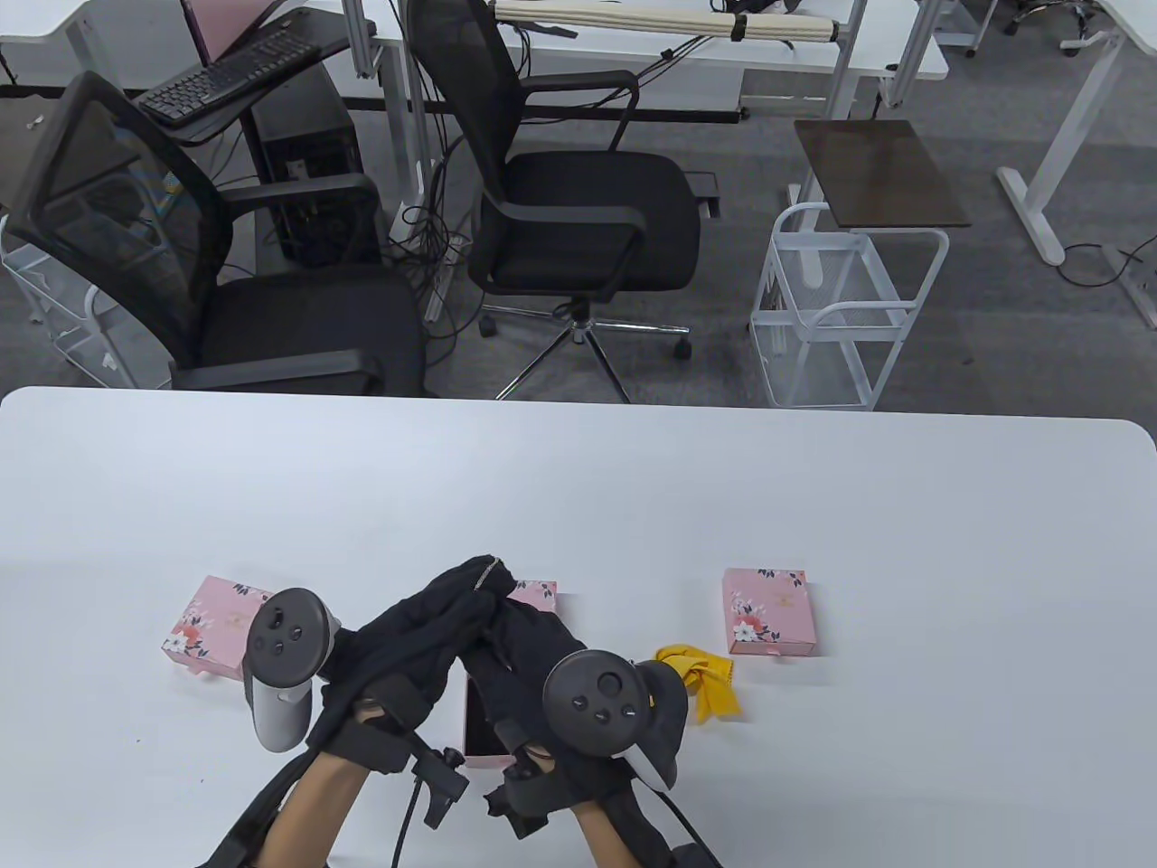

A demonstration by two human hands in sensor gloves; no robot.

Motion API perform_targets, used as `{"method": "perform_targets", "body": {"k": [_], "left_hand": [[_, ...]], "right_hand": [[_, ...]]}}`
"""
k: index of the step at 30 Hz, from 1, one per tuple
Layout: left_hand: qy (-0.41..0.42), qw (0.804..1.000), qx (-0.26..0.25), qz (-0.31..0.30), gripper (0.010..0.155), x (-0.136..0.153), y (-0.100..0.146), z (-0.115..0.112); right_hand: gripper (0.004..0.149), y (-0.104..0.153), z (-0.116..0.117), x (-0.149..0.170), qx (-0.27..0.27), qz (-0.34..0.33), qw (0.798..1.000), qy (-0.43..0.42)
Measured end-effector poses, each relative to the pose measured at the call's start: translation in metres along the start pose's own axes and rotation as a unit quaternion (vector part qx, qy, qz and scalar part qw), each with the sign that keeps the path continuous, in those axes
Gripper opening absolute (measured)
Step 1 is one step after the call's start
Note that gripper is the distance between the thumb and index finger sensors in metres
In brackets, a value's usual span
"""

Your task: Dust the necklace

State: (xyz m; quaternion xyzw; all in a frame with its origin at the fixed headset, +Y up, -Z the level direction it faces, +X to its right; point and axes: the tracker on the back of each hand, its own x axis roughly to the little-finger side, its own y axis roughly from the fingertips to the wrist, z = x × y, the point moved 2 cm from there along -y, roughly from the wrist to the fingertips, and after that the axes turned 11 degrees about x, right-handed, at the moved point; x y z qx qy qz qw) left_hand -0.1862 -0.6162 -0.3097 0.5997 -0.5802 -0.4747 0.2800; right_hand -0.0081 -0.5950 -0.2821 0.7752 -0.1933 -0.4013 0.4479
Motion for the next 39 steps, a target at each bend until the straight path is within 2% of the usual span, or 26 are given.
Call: {"method": "perform_targets", "body": {"k": [2,5,7,10,15,20,29,33,39], "left_hand": [[0.002,1.0,-0.019,-0.002,0.041,0.001,0.001,0.005],[0.007,0.999,-0.053,0.005,0.04,0.004,0.003,0.019],[0.012,0.998,-0.056,0.009,0.04,0.007,0.003,0.028],[0.013,0.998,-0.054,0.02,0.039,0.008,0.005,0.041],[-0.005,0.996,-0.084,0.028,0.039,0.007,0.012,0.06],[-0.005,0.995,-0.101,0.024,0.039,0.004,0.019,0.075],[-0.037,0.99,-0.137,-0.011,0.04,-0.007,0.029,0.09],[-0.087,0.982,-0.165,-0.023,0.042,-0.013,0.031,0.089],[-0.103,0.976,-0.187,-0.041,0.039,-0.018,0.032,0.083]], "right_hand": [[0.036,-0.001,-0.001,-0.001,0.001,-0.016,1.0,0.007],[0.036,-0.002,-0.003,-0.002,-0.032,-0.014,0.999,-0.003],[0.035,-0.003,-0.002,-0.002,-0.05,-0.008,0.999,-0.01],[0.035,-0.003,0.007,-0.002,-0.105,-0.008,0.994,0.002],[0.035,-0.001,0.027,0.001,-0.205,-0.002,0.979,0.019],[0.035,0.003,0.047,0.004,-0.268,0.002,0.963,0.033],[0.035,0.011,0.071,0.01,-0.316,0.004,0.945,0.08],[0.035,0.012,0.077,0.015,-0.326,0.017,0.943,0.065],[0.035,0.012,0.08,0.019,-0.33,0.024,0.942,0.059]]}}
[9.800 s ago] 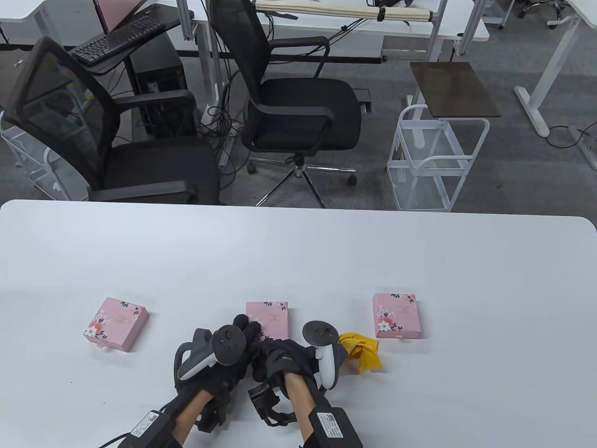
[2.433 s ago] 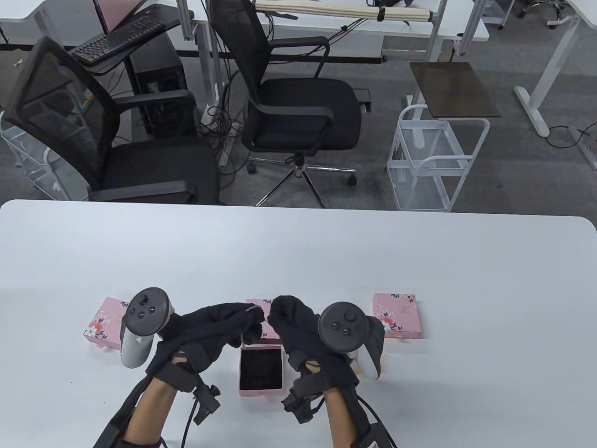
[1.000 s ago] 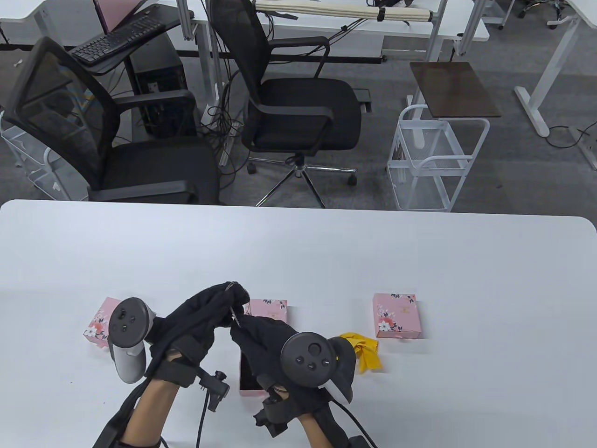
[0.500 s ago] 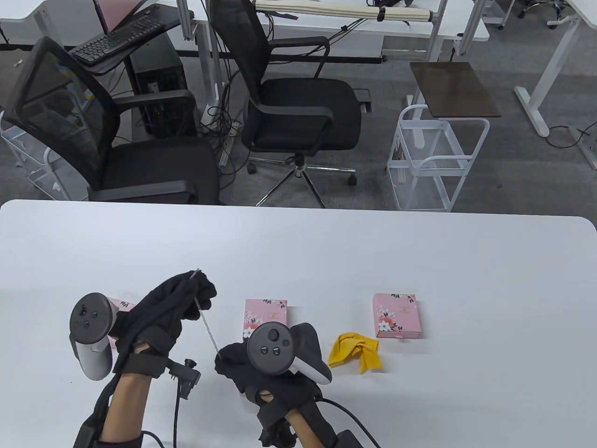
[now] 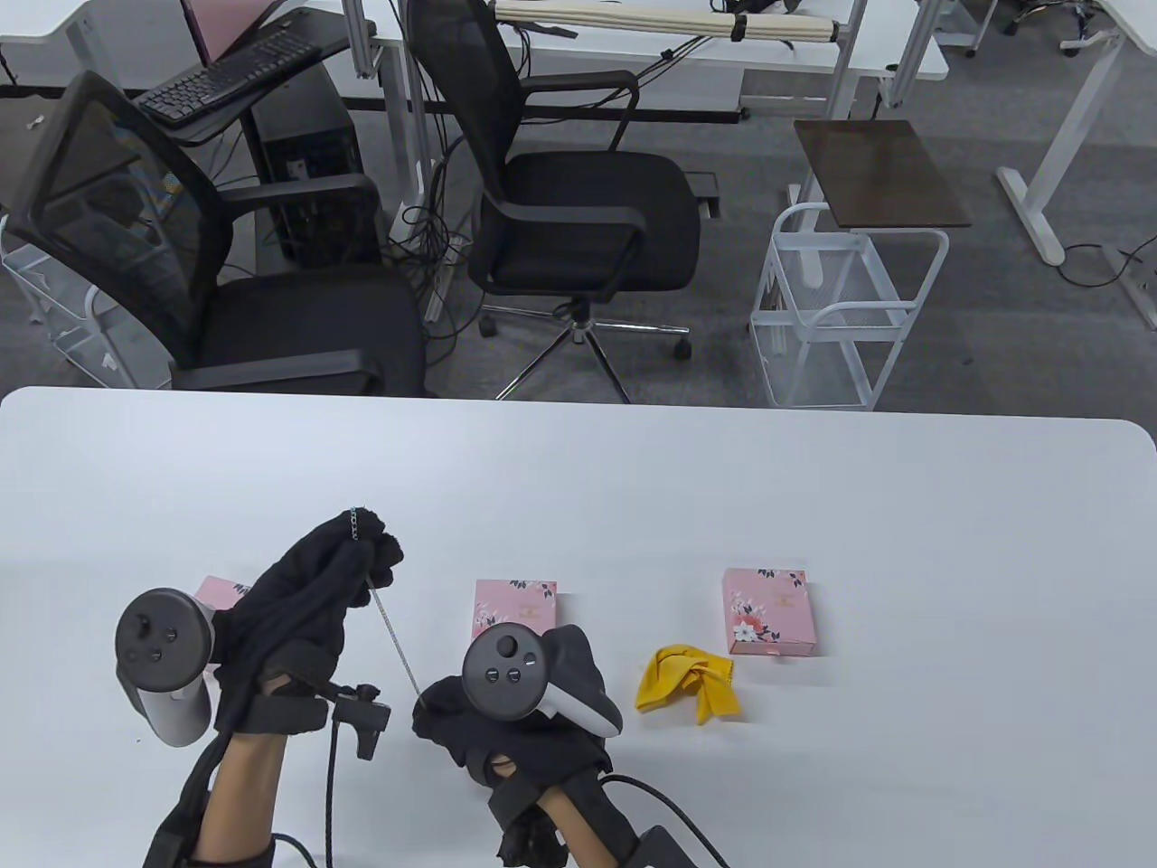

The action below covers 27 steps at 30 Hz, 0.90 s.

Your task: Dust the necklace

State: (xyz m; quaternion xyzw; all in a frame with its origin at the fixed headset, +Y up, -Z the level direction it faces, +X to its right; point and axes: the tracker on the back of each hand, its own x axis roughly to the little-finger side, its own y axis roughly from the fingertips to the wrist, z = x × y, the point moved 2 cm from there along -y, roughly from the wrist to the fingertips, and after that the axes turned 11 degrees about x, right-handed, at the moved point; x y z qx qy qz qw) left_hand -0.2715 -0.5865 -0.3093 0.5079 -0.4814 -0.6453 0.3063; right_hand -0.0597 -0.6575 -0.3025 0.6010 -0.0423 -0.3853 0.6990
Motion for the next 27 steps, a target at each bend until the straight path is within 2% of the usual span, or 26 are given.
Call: {"method": "perform_targets", "body": {"k": [3,7,13,19,27], "left_hand": [[-0.006,1.0,-0.028,-0.001,0.039,-0.001,0.002,0.001],[-0.003,1.0,-0.031,-0.001,0.038,-0.002,0.004,0.005],[-0.001,0.998,-0.066,-0.019,0.037,-0.008,0.01,0.016],[0.021,0.998,-0.053,-0.024,0.035,-0.01,0.011,0.019],[0.033,0.999,-0.016,-0.038,0.035,-0.012,0.008,0.006]], "right_hand": [[0.035,0.0,0.0,0.0,-0.001,0.001,1.0,0.009],[0.035,-0.001,0.002,0.002,-0.001,0.004,1.0,0.0],[0.035,-0.004,0.007,0.007,-0.002,0.014,1.0,-0.013],[0.035,-0.006,0.013,0.013,-0.007,0.024,1.0,-0.015],[0.036,-0.009,0.018,0.022,-0.004,0.042,0.999,0.003]]}}
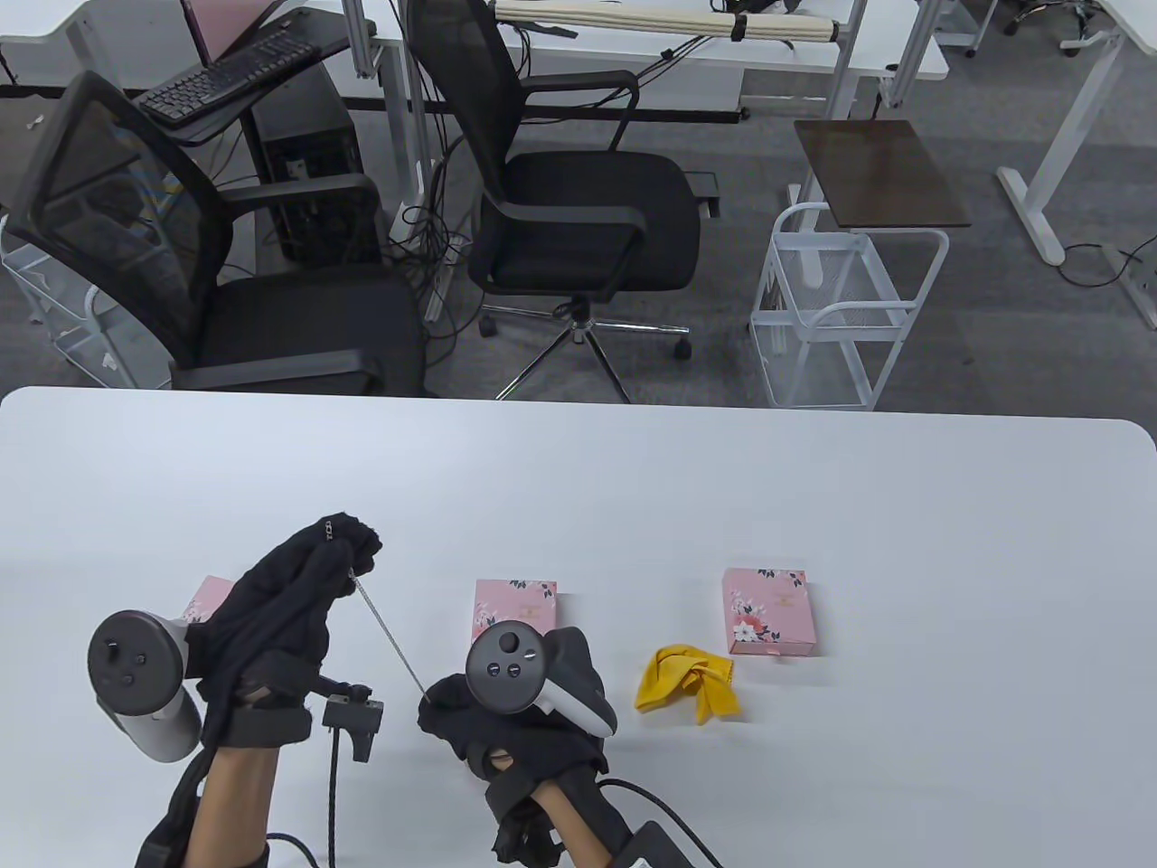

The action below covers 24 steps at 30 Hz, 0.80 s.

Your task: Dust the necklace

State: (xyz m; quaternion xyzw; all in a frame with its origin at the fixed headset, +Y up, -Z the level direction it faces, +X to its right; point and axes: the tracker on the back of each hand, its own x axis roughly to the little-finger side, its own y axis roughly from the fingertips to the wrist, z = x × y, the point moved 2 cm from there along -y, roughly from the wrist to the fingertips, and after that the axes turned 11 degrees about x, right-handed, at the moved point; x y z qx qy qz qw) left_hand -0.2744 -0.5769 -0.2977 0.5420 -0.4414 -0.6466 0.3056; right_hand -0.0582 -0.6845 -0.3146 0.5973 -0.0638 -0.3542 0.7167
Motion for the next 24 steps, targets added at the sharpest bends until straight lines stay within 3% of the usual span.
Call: {"method": "perform_targets", "body": {"k": [4,6,12,17,19,24], "left_hand": [[-0.005,1.0,0.024,0.006,0.036,0.001,-0.002,-0.011],[-0.014,0.999,0.034,0.009,0.036,0.002,-0.002,-0.015],[-0.019,0.999,0.044,0.017,0.036,0.004,-0.003,-0.022],[-0.014,0.999,0.049,0.013,0.036,0.003,-0.003,-0.023],[-0.014,0.998,0.053,0.011,0.036,0.002,-0.003,-0.024],[-0.014,0.998,0.061,0.008,0.036,0.001,-0.002,-0.028]], "right_hand": [[0.046,-0.002,-0.003,0.011,-0.017,0.021,1.0,0.005],[0.048,-0.001,-0.013,0.017,0.0,0.031,0.999,0.022],[0.048,0.023,-0.076,0.059,0.125,0.091,0.986,0.064],[0.046,0.062,-0.117,0.123,0.164,0.167,0.958,0.164],[0.045,0.074,-0.119,0.146,0.161,0.183,0.946,0.215],[0.047,0.08,-0.1,0.172,0.114,0.189,0.939,0.263]]}}
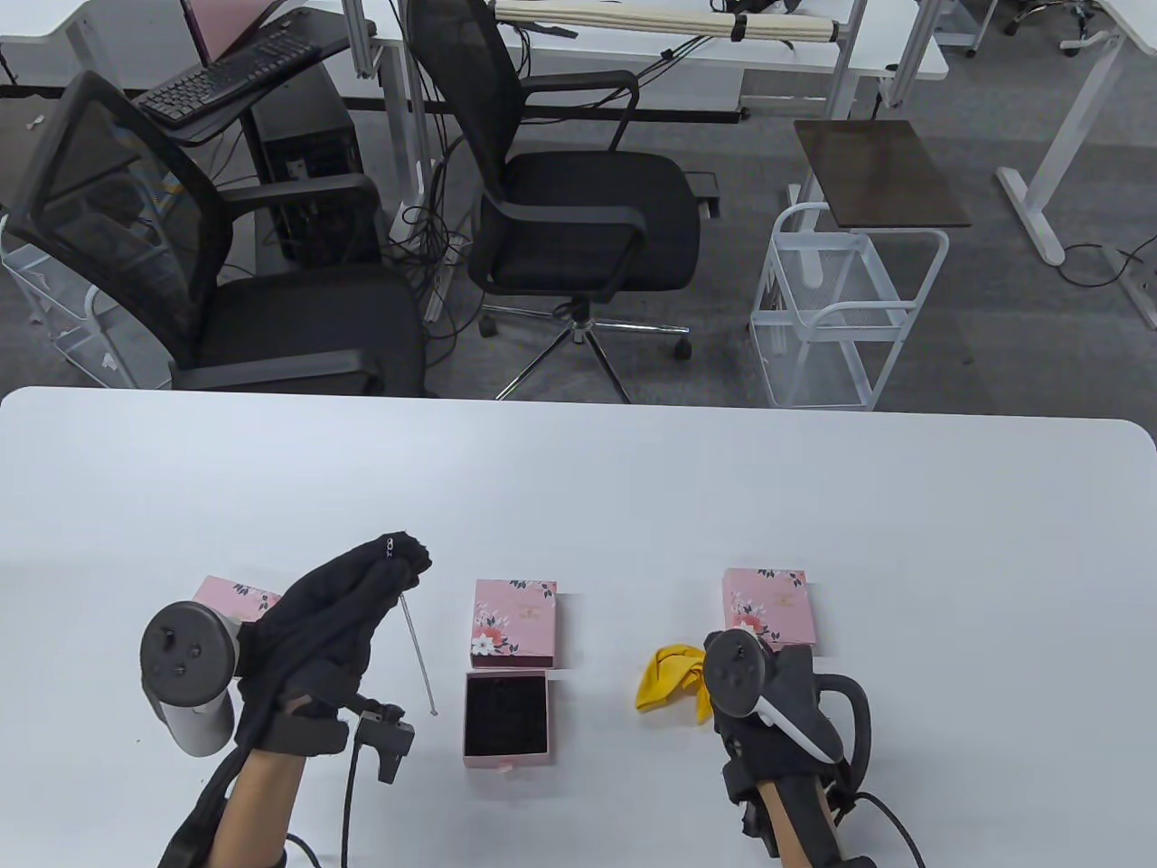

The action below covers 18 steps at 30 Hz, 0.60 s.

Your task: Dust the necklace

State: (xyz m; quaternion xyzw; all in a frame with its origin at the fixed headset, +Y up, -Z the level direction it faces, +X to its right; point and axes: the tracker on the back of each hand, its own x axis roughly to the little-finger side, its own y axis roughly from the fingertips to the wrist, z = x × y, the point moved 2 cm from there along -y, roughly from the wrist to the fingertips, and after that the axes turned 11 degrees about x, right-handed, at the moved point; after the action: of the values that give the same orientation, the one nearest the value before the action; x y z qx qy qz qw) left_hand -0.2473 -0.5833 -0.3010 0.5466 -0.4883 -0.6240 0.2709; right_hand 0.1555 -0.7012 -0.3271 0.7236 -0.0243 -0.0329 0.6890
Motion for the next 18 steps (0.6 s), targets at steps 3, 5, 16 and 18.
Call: {"method": "perform_targets", "body": {"k": [3,5,16,18], "left_hand": [[-0.003,1.0,0.005,-0.001,0.036,-0.001,0.0,-0.003],[-0.004,1.0,0.007,-0.002,0.036,-0.001,0.0,-0.005],[-0.008,1.0,0.024,0.001,0.036,-0.001,-0.001,-0.016],[-0.007,1.0,0.023,0.002,0.036,-0.001,-0.001,-0.015]], "right_hand": [[0.055,-0.005,0.013,-0.009,-0.004,0.015,1.0,-0.009],[0.061,-0.01,0.02,-0.018,-0.005,0.033,0.999,0.001],[0.06,-0.033,0.065,-0.054,-0.038,0.105,0.985,0.13],[0.051,-0.033,0.064,-0.058,-0.02,0.097,0.988,0.122]]}}
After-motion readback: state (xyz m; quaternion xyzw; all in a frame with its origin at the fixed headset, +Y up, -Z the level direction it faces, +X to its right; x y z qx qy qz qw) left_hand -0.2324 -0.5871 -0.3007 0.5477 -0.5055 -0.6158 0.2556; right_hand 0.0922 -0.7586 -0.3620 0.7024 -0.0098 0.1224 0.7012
